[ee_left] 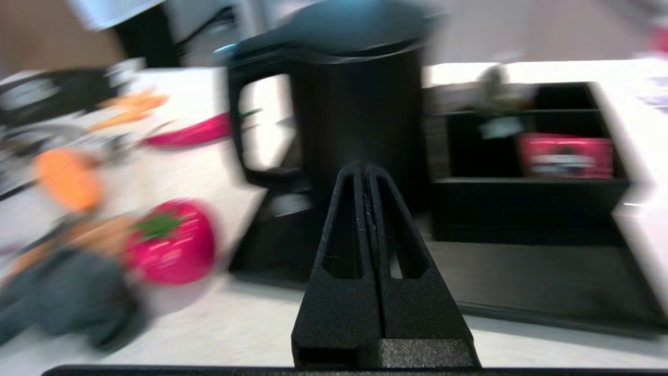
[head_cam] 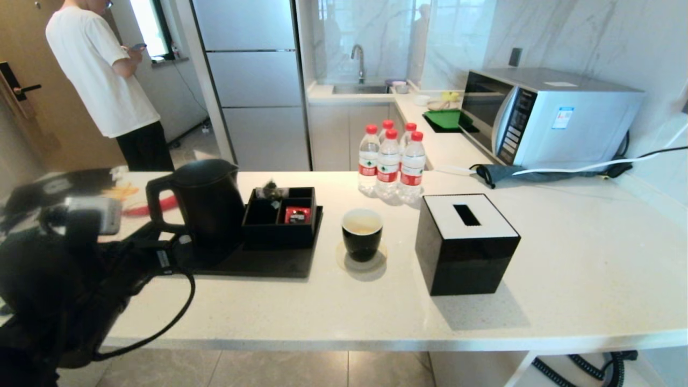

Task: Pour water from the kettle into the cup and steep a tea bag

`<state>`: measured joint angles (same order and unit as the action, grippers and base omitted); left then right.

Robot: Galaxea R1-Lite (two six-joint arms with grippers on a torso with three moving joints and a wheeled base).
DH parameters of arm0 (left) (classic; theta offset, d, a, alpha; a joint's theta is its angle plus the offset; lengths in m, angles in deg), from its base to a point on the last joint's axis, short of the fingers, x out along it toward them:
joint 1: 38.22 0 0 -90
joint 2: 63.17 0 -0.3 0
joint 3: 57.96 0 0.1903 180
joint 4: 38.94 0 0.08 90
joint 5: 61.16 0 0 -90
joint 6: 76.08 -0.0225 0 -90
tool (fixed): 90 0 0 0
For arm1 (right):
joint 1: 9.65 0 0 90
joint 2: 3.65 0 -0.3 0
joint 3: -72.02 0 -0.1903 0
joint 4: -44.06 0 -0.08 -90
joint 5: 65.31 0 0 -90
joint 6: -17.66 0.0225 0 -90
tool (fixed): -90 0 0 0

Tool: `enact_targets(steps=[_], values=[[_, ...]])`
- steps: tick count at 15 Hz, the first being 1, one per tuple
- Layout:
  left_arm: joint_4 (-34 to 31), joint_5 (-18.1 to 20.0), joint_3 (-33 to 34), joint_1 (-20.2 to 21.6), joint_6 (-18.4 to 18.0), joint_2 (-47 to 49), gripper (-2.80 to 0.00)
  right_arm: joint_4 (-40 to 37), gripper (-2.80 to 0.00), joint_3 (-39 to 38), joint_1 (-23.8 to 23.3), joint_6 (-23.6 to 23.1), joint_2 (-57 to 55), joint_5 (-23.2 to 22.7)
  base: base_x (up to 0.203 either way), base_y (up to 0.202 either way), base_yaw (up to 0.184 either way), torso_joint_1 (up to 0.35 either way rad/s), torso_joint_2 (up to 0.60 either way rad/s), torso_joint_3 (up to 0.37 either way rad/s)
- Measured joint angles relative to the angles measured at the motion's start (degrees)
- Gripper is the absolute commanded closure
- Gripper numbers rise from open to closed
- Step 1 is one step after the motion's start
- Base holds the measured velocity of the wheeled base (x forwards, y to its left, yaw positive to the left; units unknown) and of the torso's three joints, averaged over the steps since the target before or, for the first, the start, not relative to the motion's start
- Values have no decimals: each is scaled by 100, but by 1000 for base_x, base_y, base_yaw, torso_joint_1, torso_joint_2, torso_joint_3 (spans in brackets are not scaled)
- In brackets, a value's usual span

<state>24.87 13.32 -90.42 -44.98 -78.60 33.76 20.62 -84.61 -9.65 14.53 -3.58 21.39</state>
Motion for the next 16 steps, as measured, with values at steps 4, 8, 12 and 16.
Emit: enact_targets(steps=[4, 8, 12, 16], values=[[1, -44, 15, -1176, 1, -262, 0, -2, 0, 0, 0, 2, 0, 0, 0, 0, 0, 0, 0, 0], [1, -41, 132, -2101, 88, -558, 0, -2, 0, 0, 0, 5, 0, -1, 0, 0, 0, 0, 0, 0], [3, -49, 132, -2607, 597, -789, 0, -2, 0, 0, 0, 2, 0, 1, 0, 0, 0, 0, 0, 0], [-313, -336, -343, -2658, 1040, -901, 0, -2, 0, 0, 0, 2, 0, 2, 0, 0, 0, 0, 0, 0]])
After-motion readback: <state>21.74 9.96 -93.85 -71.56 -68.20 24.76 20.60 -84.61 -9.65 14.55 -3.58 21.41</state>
